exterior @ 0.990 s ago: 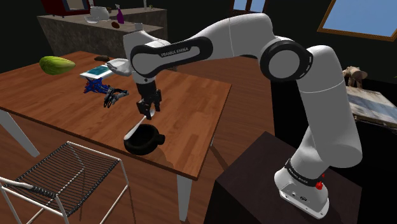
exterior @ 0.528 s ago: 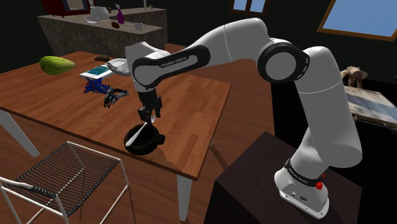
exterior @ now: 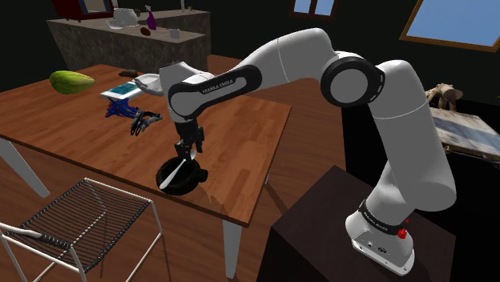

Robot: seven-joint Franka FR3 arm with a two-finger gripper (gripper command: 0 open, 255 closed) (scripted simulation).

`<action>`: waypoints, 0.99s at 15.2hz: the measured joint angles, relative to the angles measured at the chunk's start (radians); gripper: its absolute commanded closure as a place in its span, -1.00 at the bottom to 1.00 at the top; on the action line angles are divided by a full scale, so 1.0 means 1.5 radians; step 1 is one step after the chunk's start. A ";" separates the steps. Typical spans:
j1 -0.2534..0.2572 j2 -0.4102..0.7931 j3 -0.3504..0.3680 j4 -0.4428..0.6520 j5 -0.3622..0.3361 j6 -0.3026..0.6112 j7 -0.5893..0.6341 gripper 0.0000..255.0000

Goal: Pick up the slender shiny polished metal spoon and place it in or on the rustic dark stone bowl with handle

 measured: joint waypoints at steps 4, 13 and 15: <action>0.000 0.000 0.000 0.000 0.000 0.000 0.000 -1.00; 0.000 -0.008 0.001 0.037 0.002 -0.044 -0.002 -1.00; 0.002 -0.006 0.001 0.067 0.002 -0.071 -0.003 -1.00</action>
